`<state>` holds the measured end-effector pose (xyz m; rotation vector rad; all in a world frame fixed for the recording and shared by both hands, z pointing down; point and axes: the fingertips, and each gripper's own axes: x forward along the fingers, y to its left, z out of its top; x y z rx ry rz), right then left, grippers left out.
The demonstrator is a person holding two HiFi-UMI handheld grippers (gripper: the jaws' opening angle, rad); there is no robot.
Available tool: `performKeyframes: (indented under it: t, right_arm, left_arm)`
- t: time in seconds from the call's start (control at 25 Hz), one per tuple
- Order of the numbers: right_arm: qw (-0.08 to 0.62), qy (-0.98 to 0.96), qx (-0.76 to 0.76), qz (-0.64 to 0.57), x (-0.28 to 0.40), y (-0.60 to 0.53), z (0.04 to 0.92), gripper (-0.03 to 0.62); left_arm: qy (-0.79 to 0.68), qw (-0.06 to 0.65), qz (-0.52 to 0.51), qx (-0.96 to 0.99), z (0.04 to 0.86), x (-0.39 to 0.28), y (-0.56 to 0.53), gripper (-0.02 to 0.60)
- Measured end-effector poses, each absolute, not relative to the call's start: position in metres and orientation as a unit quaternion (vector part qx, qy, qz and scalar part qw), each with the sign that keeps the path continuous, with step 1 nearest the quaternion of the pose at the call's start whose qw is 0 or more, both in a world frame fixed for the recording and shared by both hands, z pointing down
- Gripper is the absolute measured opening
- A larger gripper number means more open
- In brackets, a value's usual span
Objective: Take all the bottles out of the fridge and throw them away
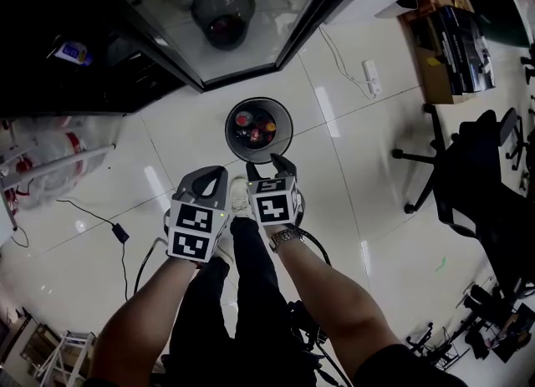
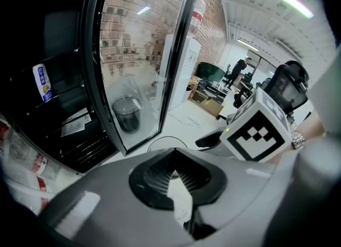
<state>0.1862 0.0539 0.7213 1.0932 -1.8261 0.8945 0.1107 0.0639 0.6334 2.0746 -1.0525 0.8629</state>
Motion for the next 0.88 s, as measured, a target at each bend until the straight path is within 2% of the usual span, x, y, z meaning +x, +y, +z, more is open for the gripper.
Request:
performKeyframes:
  t: [0.36,0.88]
  right_arm:
    - [0.392,-0.745,0.425,0.333,0.169,0.041,0.685,0.224]
    - [0.344,-0.835,0.361,0.232,0.092,-0.001,0.573,0.224]
  left_arm:
    - [-0.426,0.310,0.324,0.786,0.610,0.092,0.054,0.003]
    - [-0.512,0.299,0.292,0.750,0.548,0.037,0.039,0.003]
